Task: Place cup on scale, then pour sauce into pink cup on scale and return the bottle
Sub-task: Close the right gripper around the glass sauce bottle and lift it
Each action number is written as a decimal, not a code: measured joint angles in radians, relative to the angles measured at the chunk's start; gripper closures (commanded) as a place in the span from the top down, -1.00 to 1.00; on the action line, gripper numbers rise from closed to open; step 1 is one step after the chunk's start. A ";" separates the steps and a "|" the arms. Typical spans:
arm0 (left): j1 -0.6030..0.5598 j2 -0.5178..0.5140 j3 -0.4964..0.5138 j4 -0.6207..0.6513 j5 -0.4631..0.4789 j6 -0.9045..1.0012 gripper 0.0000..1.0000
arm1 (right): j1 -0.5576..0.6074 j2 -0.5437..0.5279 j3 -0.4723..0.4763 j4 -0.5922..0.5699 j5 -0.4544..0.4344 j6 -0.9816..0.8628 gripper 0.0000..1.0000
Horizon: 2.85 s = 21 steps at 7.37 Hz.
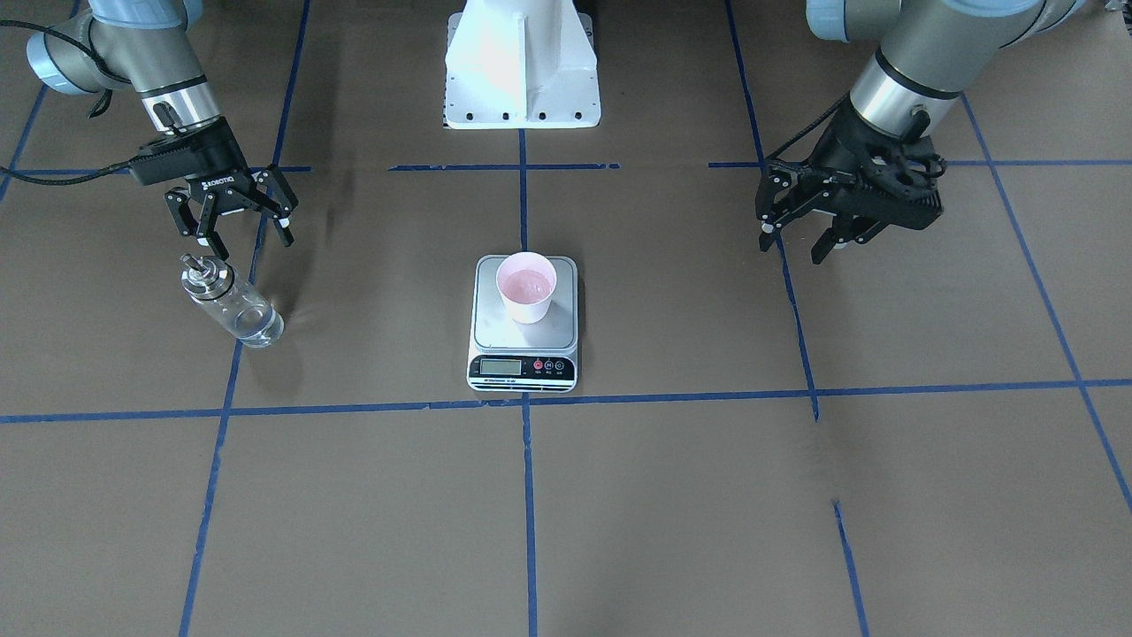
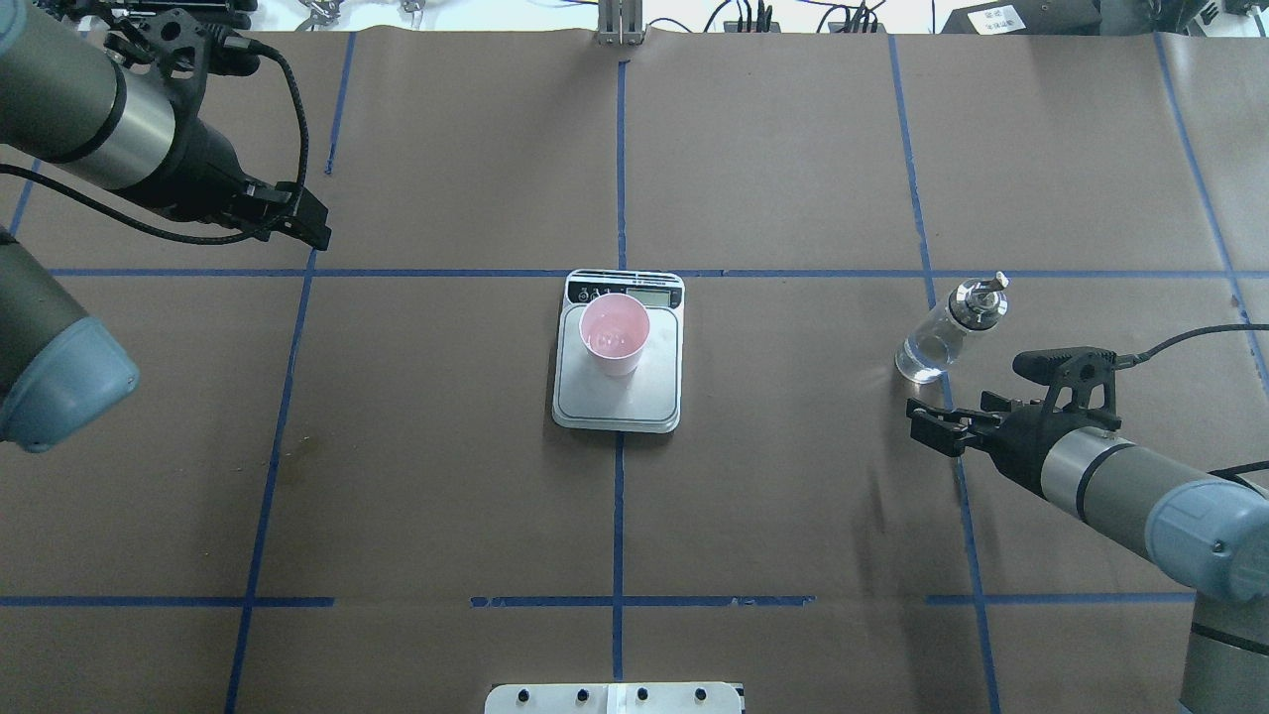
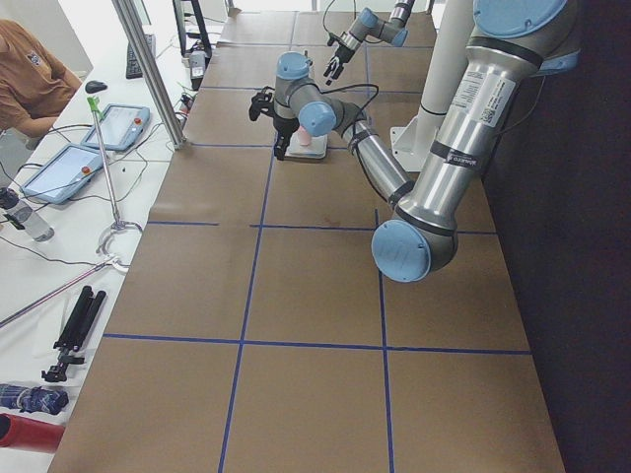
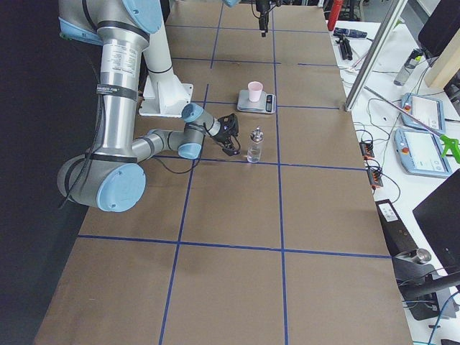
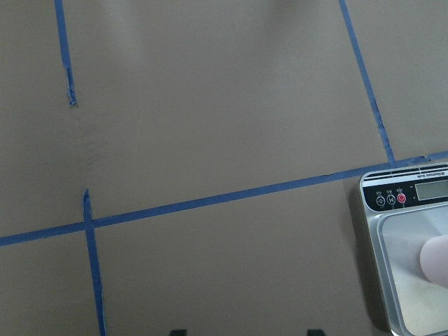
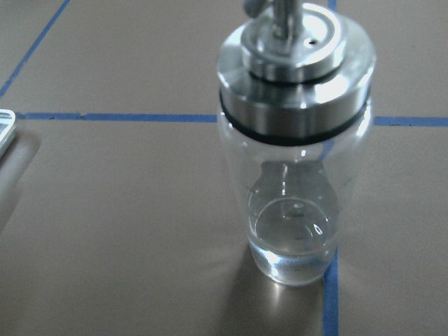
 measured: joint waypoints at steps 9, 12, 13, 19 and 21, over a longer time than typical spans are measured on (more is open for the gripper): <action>-0.115 0.139 -0.004 0.000 -0.002 0.357 0.44 | -0.059 0.074 -0.084 -0.096 -0.305 0.047 1.00; -0.115 0.139 -0.007 0.002 -0.001 0.358 0.45 | -0.059 0.088 -0.095 -0.104 -0.328 0.046 1.00; -0.115 0.139 -0.007 0.003 0.000 0.358 0.45 | -0.060 0.091 -0.100 -0.104 -0.337 0.046 1.00; -0.114 0.138 -0.008 0.005 0.003 0.354 0.46 | -0.047 0.145 -0.170 -0.102 -0.358 0.046 1.00; -0.115 0.138 -0.013 0.007 0.003 0.353 0.46 | -0.032 0.147 -0.179 -0.101 -0.362 0.045 1.00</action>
